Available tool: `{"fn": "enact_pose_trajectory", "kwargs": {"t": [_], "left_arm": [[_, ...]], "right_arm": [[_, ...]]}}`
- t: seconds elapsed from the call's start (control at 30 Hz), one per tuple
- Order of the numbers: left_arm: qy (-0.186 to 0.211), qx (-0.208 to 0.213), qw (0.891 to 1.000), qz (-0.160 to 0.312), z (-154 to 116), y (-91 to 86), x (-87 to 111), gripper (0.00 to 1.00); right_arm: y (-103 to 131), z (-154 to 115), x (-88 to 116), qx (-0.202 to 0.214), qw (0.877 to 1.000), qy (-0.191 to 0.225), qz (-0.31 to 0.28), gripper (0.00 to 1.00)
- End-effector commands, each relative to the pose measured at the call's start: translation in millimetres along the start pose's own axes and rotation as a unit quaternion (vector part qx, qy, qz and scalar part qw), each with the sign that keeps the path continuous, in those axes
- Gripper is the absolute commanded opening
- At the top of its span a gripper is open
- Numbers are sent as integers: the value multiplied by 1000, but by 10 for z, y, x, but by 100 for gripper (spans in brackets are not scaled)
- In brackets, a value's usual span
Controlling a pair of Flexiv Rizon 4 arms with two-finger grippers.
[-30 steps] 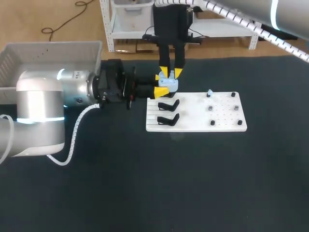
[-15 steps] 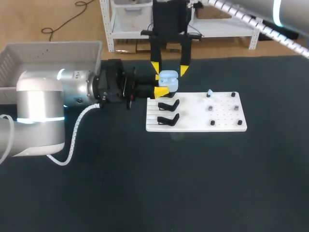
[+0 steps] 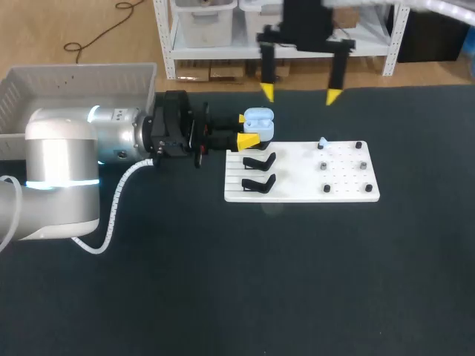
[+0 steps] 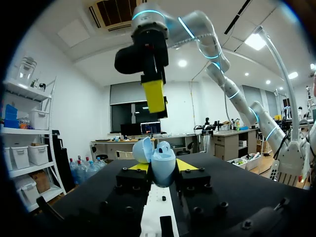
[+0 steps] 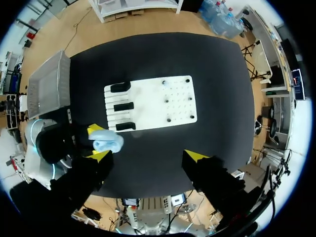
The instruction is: Pick up each earbud case from the left stands, insert the matching earbuds, close the lid, and place the case in the box.
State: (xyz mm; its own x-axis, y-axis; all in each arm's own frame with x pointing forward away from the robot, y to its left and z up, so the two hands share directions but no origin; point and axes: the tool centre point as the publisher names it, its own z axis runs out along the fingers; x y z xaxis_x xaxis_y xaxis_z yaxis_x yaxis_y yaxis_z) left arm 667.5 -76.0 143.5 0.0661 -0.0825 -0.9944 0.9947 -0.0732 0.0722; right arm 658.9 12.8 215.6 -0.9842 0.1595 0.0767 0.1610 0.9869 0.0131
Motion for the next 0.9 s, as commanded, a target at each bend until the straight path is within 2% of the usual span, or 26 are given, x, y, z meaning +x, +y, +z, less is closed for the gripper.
{"fn": "enact_pose_trajectory", "kwargs": {"t": [0.03,0.13,0.27,0.47,0.6,0.7,0.83,0.9], "left_arm": [[-1,0,1000,0,1,9,9,0],[-1,0,1000,0,1,9,9,0],[-1,0,1000,0,1,9,9,0],[-1,0,1000,0,1,9,9,0],[-1,0,1000,0,1,9,9,0],[-1,0,1000,0,1,9,9,0],[-1,0,1000,0,1,9,9,0],[-1,0,1000,0,1,9,9,0]], "right_arm": [[-516,71,30,-153,980,-129,-6,83],[-601,118,-60,-164,976,-139,-16,81],[-644,232,-198,-160,977,-140,-24,82],[-633,543,-464,-122,983,-140,-18,88],[-588,785,-578,-85,986,-139,-18,87],[-602,926,-694,-85,988,-128,-2,83],[-607,1083,-806,-79,990,-112,17,69],[-604,1155,-838,-75,991,-109,25,67]]}}
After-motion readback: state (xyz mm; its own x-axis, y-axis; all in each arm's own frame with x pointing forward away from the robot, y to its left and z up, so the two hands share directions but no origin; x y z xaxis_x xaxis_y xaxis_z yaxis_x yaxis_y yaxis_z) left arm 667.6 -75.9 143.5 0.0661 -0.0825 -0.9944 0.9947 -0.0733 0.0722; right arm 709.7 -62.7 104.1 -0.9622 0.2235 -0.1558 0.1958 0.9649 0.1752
